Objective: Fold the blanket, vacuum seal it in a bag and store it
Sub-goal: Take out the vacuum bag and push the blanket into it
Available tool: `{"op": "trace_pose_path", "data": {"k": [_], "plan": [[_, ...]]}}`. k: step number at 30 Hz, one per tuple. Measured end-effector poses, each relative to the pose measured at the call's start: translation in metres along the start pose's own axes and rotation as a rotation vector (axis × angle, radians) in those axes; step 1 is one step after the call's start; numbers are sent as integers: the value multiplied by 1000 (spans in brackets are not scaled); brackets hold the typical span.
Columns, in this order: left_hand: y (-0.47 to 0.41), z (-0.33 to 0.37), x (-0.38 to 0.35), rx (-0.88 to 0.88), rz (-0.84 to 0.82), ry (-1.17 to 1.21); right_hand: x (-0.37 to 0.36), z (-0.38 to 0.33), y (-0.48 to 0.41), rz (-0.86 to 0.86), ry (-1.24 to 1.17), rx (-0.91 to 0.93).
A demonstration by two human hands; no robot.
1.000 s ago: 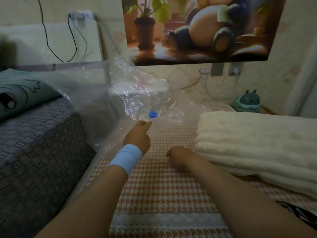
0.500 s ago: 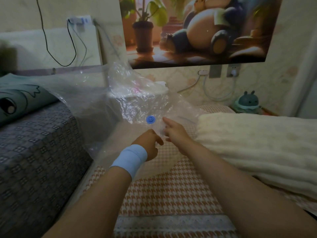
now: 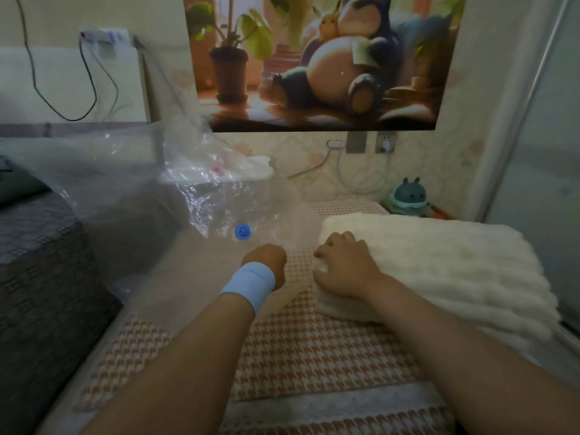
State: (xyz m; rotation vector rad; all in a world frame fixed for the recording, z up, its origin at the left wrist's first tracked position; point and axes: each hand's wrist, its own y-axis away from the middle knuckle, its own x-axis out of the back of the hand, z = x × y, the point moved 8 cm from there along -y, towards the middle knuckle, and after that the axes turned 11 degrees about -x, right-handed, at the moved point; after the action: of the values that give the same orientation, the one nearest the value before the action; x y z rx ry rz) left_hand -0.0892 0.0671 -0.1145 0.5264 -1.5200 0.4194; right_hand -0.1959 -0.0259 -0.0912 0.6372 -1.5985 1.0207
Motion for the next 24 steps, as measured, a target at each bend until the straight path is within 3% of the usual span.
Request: {"op": "trace_pose_path", "data": {"k": [3, 6, 9, 15, 21, 24], "plan": [[-7, 10, -8, -15, 7, 146, -30, 3, 20, -74, 195, 40], [-10, 19, -4, -25, 17, 191, -55, 18, 33, 47, 340, -10], [-9, 23, 3, 2, 21, 221, -54, 30, 33, 117, 273, -106], [-11, 14, 11, 16, 181, 483, -53, 40, 13, 78, 285, -103], [-9, 17, -10, -36, 74, 476, 5, 62, -11, 227, 67, -223], [-11, 14, -5, -13, 198, 695, 35, 66, -13, 353, 10, -276]]}}
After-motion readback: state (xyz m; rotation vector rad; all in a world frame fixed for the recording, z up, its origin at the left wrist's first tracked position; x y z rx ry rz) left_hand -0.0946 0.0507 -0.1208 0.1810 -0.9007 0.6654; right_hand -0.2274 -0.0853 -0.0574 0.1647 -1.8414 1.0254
